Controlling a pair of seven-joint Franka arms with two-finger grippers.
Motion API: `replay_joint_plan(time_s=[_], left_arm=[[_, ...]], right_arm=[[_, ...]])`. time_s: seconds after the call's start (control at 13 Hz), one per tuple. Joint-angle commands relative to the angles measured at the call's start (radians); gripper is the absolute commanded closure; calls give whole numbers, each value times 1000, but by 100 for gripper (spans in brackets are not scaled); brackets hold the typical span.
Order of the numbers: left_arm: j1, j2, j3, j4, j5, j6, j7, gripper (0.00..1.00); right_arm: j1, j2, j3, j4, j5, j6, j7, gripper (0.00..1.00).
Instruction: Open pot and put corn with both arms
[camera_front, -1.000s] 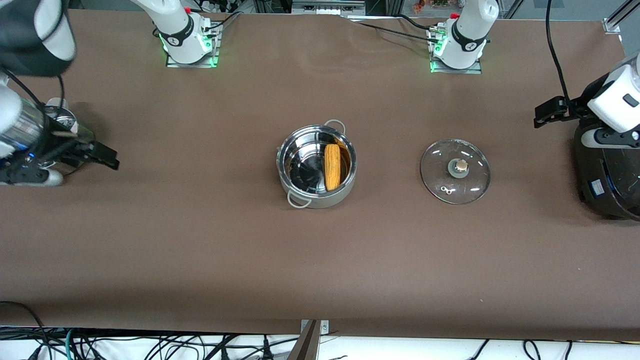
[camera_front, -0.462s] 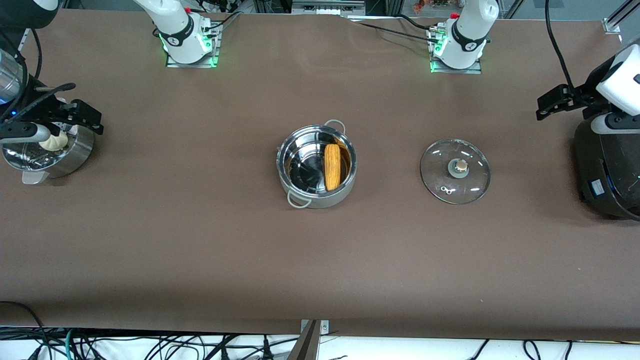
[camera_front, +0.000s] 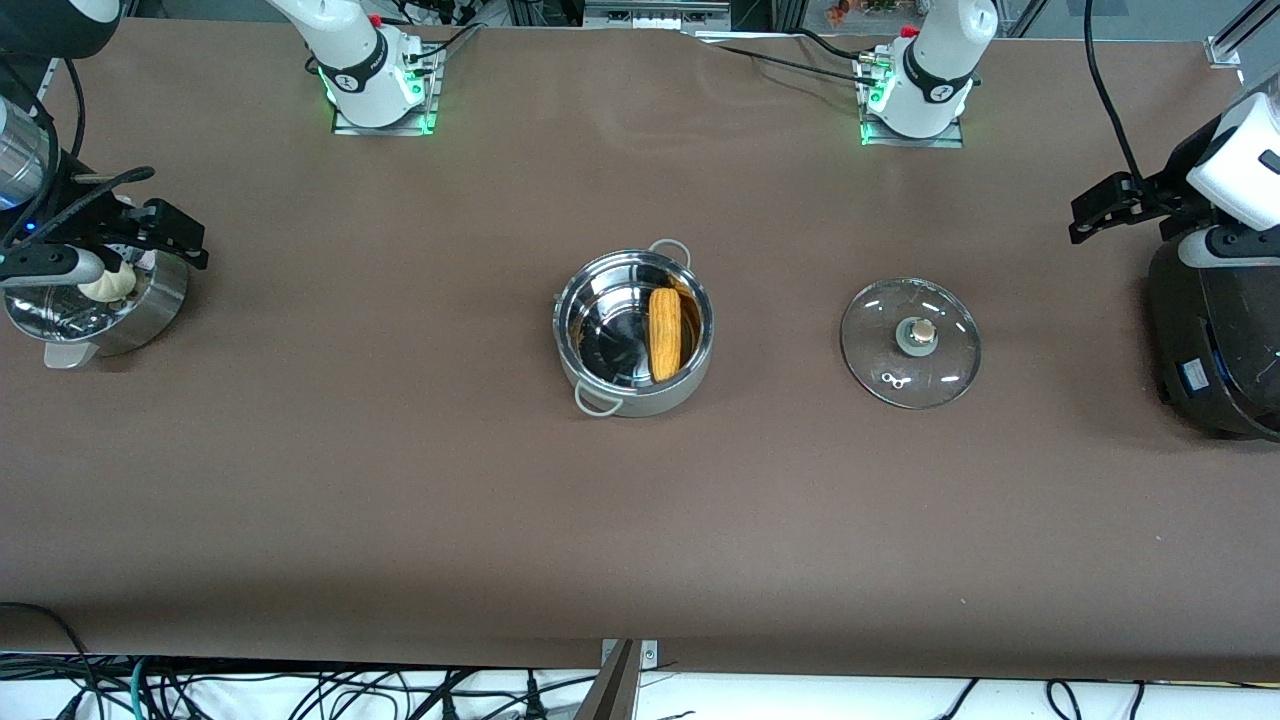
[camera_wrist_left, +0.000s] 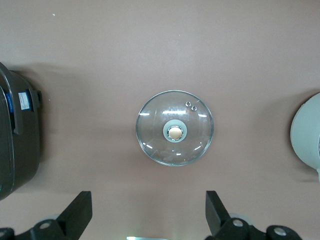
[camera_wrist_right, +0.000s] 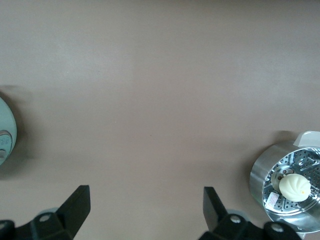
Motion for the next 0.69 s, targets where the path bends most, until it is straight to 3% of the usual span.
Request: replay_joint_plan(time_s=[0.0,0.62], left_arm=[[17,-34,-15,-37,7,17,-9,0],[20,-33,-15,-37,7,12,-9,0]], right_arm=[[-26,-1,23,-1,1,9,0,0],[-26,-1,23,-3,36,15,43,0]])
